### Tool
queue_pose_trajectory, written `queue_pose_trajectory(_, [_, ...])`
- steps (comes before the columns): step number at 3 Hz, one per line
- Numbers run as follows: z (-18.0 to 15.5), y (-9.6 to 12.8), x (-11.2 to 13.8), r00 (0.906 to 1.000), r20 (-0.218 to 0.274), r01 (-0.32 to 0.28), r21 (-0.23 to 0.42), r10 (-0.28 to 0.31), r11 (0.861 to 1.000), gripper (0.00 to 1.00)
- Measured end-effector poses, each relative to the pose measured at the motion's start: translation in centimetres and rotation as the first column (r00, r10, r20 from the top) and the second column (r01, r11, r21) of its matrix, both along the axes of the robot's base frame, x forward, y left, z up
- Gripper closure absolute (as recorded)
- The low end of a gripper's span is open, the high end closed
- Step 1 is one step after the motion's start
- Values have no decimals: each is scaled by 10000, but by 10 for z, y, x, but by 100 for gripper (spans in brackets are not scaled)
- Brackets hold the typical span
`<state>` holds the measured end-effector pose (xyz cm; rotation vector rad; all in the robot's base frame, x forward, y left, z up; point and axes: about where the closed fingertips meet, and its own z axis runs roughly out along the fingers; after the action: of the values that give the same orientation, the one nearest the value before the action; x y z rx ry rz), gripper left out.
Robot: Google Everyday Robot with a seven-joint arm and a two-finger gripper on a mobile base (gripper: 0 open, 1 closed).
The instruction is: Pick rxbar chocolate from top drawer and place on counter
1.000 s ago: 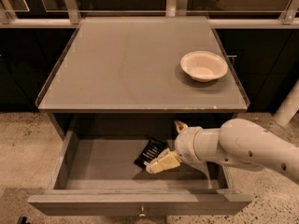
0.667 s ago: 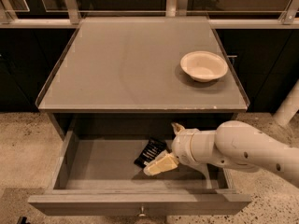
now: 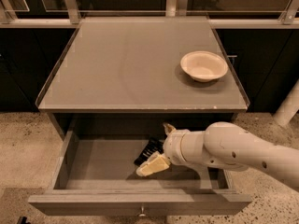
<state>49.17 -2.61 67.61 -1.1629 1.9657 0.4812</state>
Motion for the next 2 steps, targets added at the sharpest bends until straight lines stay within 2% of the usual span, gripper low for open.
queue_pose_trajectory(1, [-5, -3, 0, 9999, -4, 133, -193, -133, 9997, 0])
queue_pose_trajectory(2, [-22, 3, 6, 9999, -37, 109, -317, -110, 9994, 0])
